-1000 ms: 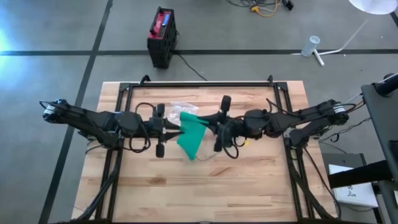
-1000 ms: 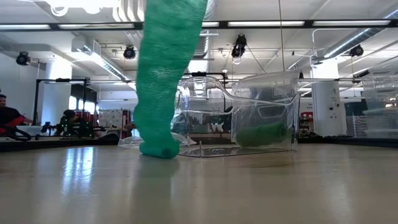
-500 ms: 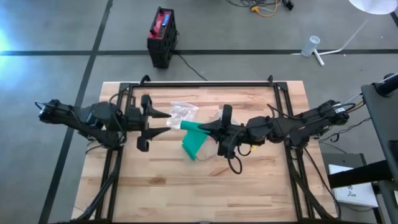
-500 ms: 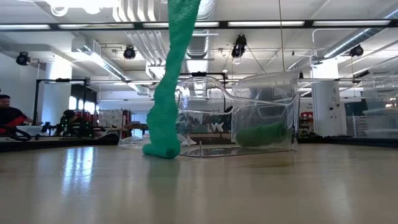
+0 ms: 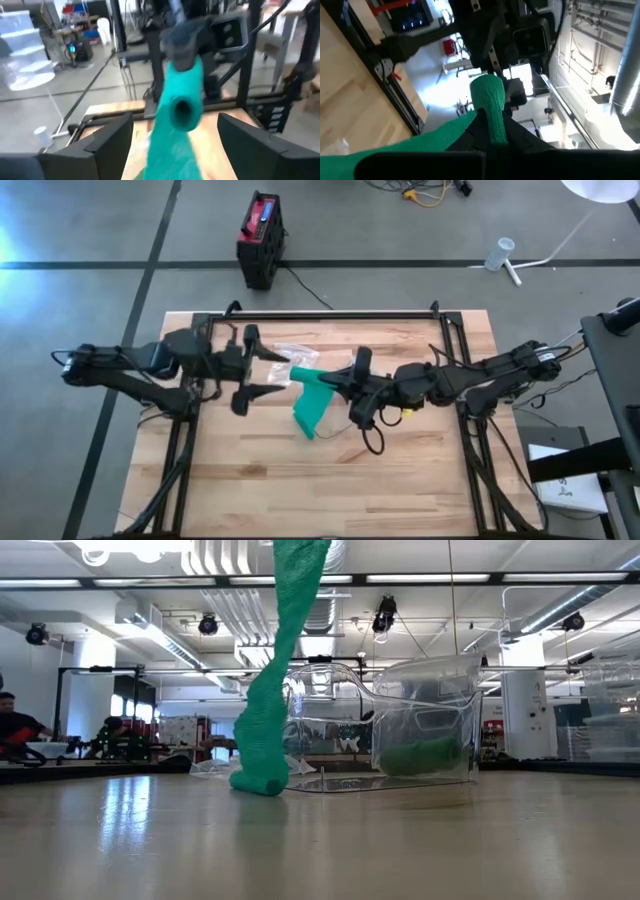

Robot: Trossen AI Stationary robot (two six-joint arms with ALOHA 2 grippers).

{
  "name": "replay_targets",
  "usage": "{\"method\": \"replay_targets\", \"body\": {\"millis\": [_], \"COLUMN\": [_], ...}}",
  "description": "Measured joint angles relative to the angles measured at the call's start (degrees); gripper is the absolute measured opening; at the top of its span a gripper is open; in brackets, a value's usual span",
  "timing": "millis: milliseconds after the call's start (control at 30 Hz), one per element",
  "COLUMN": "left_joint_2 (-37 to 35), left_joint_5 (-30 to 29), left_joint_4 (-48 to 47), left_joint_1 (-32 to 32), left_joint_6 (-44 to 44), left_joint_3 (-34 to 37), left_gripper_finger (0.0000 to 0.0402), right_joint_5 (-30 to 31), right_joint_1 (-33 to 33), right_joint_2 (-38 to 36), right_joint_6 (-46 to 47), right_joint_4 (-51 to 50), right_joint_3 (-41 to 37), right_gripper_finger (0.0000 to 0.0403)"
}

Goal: Roll bandage
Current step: Roll the dark green bandage

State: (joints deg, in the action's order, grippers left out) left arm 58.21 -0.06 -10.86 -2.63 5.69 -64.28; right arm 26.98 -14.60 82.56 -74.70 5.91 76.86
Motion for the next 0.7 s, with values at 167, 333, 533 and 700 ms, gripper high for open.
{"method": "replay_targets", "body": {"millis": [167,333,533,700], "left_joint_2": [2.47,3.02,3.08,5.0], "left_joint_5": [9.83,16.79,22.32,22.98], "left_joint_4": [-1.58,-1.21,1.16,1.24], "left_joint_1": [5.28,8.73,9.94,10.03], "left_joint_6": [2.64,3.95,4.24,4.33], "left_joint_3": [-2.35,-2.92,-2.56,-2.42], "left_gripper_finger": [0.0295,0.0309,0.0329,0.0347], "right_joint_5": [1.58,2.2,4.67,4.66], "right_joint_1": [0.04,0.04,0.01,0.01], "right_joint_2": [0.0,0.02,0.0,0.0], "right_joint_6": [-1.74,-2.6,-4.69,-4.83], "right_joint_4": [-1.21,-2.51,-3.97,-3.97], "right_joint_3": [0.0,-0.02,-0.09,-0.09], "right_gripper_finger": [0.0009,0.0009,0.0009,0.0009]}}
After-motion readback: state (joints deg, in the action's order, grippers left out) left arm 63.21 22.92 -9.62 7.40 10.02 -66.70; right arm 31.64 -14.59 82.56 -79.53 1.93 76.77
